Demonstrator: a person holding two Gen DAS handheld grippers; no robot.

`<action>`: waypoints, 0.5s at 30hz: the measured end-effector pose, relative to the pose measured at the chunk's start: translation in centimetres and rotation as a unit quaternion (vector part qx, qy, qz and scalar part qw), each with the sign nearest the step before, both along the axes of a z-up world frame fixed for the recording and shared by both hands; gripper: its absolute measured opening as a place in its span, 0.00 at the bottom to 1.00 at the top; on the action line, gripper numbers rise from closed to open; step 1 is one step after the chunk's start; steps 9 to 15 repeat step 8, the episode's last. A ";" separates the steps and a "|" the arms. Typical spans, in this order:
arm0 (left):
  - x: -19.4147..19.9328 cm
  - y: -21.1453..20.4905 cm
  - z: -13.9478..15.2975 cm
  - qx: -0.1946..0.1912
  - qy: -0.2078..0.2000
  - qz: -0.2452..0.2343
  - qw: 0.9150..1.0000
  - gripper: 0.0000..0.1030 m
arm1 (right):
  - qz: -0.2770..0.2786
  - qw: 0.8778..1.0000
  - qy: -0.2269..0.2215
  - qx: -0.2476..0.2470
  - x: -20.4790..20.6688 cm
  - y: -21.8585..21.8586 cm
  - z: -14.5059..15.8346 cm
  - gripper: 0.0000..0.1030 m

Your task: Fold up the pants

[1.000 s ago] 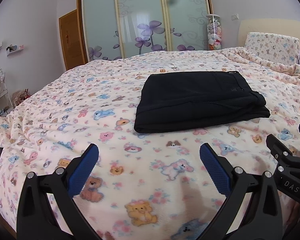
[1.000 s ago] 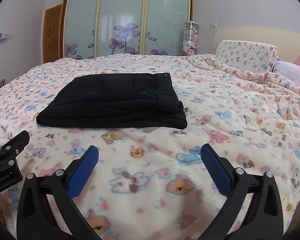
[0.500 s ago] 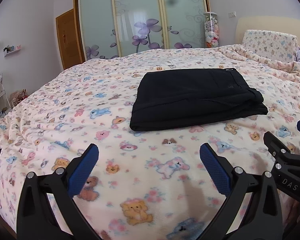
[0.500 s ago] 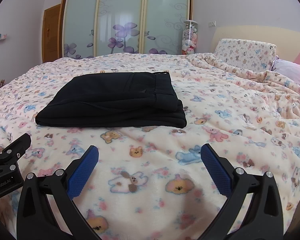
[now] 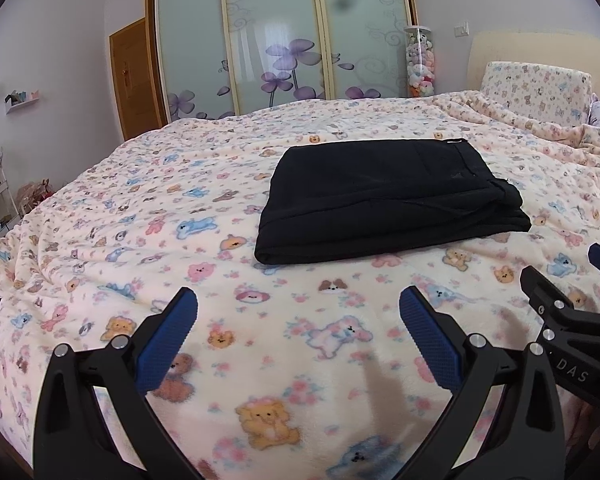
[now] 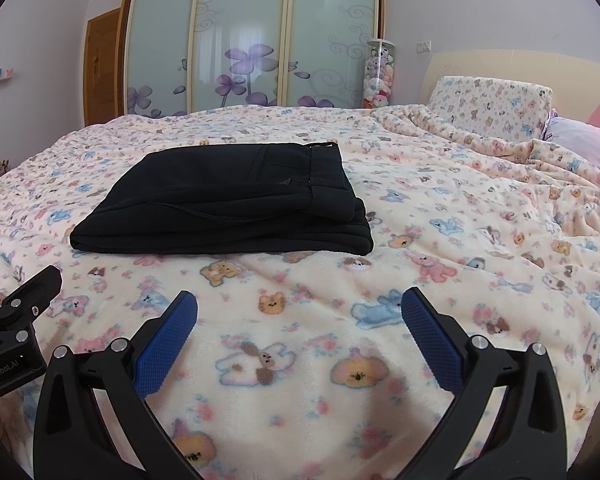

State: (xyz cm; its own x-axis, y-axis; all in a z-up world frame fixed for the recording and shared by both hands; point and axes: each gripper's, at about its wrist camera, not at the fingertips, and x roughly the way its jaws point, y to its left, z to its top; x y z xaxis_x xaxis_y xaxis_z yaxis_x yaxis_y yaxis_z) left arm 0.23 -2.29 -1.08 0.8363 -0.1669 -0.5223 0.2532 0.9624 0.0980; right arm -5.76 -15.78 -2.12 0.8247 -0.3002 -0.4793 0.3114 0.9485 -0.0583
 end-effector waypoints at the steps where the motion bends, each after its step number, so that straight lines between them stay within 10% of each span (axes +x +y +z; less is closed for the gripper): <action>1: 0.0 0.0 0.0 0.000 0.000 -0.001 1.000 0.98 | 0.000 1.000 0.000 0.000 0.0 0.0 0.0 0.99; 15: 0.1 -0.1 0.1 0.003 0.001 -0.009 1.000 0.98 | 0.000 1.000 0.001 0.000 0.0 -0.1 0.0 0.99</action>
